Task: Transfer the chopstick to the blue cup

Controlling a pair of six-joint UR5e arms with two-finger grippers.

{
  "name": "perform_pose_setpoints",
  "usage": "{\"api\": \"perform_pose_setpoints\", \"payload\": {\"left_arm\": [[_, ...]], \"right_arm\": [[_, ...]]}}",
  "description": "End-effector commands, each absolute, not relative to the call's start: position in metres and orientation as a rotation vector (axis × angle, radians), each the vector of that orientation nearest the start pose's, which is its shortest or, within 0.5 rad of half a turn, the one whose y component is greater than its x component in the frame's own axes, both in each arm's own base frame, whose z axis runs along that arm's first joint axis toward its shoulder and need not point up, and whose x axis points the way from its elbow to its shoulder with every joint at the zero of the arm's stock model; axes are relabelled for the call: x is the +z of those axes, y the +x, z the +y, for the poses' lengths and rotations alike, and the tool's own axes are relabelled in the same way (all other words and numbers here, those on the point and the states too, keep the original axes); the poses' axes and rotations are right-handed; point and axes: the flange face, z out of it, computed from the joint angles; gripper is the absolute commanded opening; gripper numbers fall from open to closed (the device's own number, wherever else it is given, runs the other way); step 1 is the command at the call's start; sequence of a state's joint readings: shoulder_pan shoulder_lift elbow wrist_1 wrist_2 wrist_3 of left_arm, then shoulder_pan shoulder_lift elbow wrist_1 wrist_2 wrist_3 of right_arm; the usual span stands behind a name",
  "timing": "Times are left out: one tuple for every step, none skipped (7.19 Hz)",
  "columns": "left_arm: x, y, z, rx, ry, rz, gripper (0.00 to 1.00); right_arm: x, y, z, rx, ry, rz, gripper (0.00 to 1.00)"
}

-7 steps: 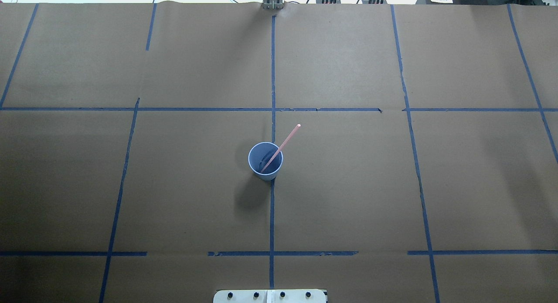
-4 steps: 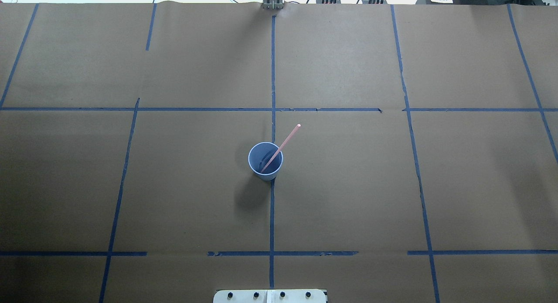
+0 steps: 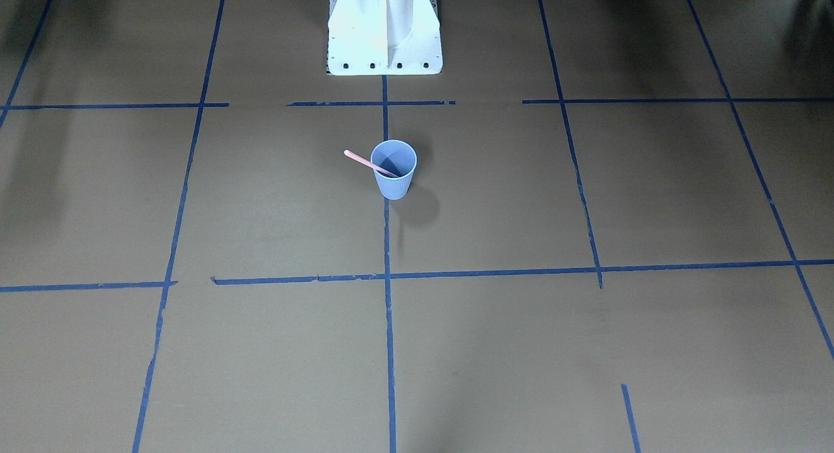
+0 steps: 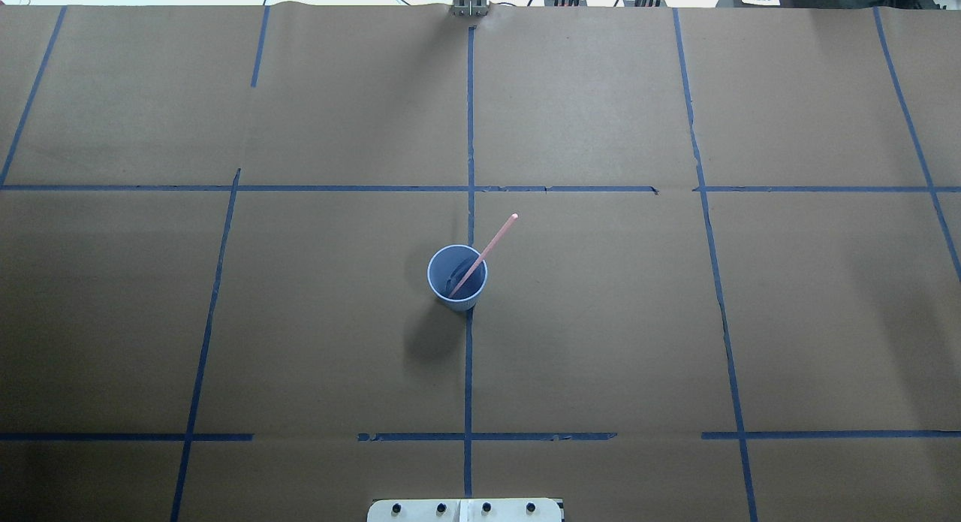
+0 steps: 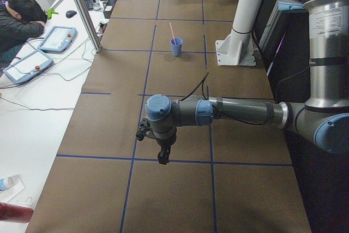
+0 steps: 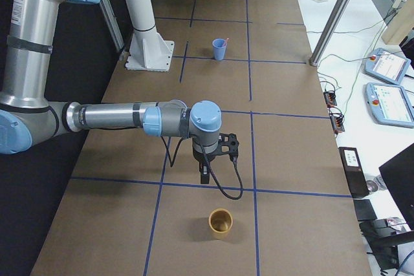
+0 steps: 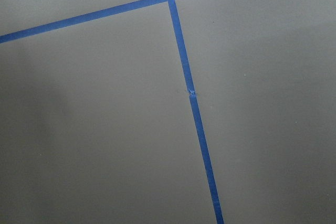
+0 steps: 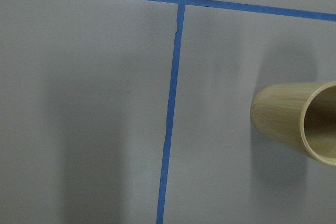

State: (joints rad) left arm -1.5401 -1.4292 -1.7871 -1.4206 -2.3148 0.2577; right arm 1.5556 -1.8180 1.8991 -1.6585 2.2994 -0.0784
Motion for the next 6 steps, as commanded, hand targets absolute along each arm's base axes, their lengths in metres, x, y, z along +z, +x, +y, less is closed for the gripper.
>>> {"api": "perform_pose_setpoints", "payload": {"left_arm": [[0.6349,-0.0527,-0.4263,0.246,0.012,0.751,1.0],[0.6349,-0.0527,-0.4263,0.246,0.012,0.751,1.0],[0.6357,-0.0527,-0.4262,0.246,0.01,0.751,1.0],[0.6364,-0.0527,-0.4262,0.245,0.009,0.751,1.0],[0.6364,-0.052,-0.4262,0.246,0.008,0.751,1.0],[0.637,-0.0514,-0.4264,0.248,0.008,0.751,1.0]], "right_arm": [[0.6177,0.061,-0.3872,-0.087,0.017,-0.729,1.0],[0.6177,0.061,-0.3872,-0.087,0.017,-0.729,1.0],[0.617,0.0609,-0.3879,-0.088,0.019,-0.73,1.0],[0.6166,0.0605,-0.3879,-0.088,0.019,-0.736,1.0],[0.6165,0.0604,-0.3879,-0.088,0.019,-0.738,1.0],[0.6172,0.0604,-0.3879,-0.087,0.017,-0.738,1.0]]}}
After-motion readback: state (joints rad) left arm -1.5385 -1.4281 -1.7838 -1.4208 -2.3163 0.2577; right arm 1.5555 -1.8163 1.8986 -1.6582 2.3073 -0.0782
